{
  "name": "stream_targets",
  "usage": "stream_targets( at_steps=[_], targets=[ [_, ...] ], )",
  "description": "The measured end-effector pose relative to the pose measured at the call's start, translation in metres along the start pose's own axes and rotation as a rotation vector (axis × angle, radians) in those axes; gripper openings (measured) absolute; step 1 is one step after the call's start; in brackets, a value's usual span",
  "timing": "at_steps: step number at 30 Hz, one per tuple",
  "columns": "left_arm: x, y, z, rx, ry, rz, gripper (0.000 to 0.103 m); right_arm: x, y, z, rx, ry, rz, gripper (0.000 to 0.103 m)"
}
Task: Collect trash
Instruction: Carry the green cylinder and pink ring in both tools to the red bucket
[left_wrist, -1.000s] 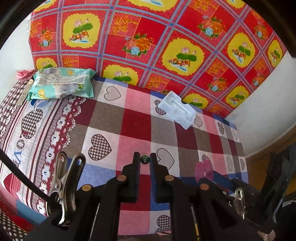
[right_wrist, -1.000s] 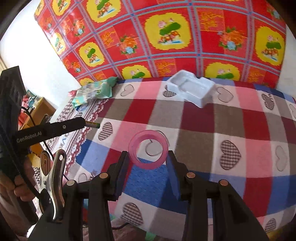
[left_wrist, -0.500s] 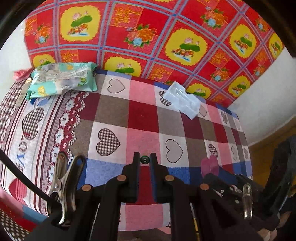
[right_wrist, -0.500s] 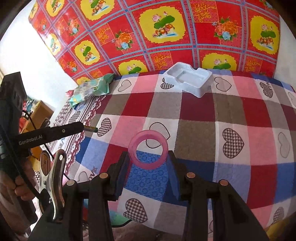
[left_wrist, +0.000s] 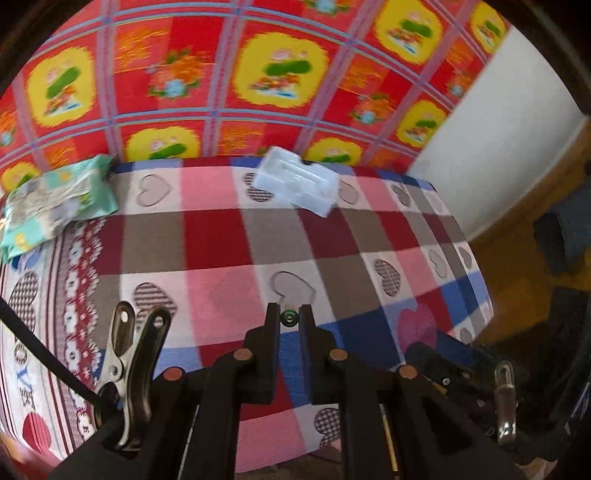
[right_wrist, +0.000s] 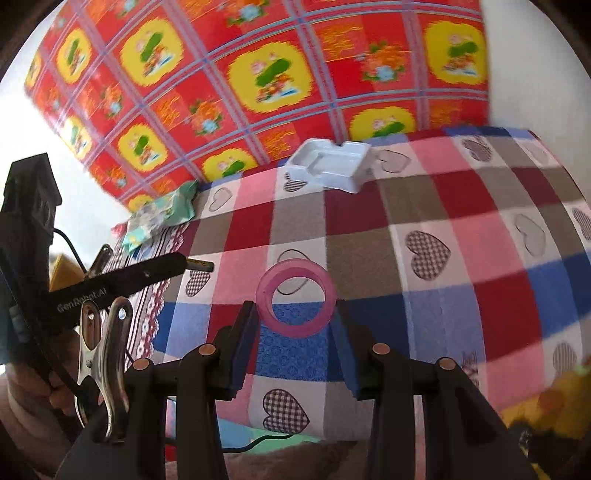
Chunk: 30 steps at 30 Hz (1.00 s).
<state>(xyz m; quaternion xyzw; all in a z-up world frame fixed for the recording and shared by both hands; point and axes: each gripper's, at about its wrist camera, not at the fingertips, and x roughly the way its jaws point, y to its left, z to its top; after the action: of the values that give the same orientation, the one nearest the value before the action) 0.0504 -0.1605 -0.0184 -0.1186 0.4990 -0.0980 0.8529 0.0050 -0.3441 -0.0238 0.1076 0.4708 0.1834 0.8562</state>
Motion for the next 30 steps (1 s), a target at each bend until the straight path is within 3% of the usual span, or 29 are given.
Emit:
stream_targets(
  at_steps=[12,21,30],
  targets=[
    [0.012,-0.073,0.001,0.157,0.017,-0.077,0.010,-0.044,-0.047,-0.029,0.151,-0.086,-0.078,0.042],
    [0.024,-0.147,-0.011,0.194,0.025,-0.092,0.010,-0.080,-0.091,-0.044,0.155,-0.113,-0.095,0.042],
    [0.040,-0.226,-0.027,0.203,0.028,-0.083,0.010,-0.118,-0.160,-0.054,0.173,-0.123,-0.078,0.042]
  ],
)
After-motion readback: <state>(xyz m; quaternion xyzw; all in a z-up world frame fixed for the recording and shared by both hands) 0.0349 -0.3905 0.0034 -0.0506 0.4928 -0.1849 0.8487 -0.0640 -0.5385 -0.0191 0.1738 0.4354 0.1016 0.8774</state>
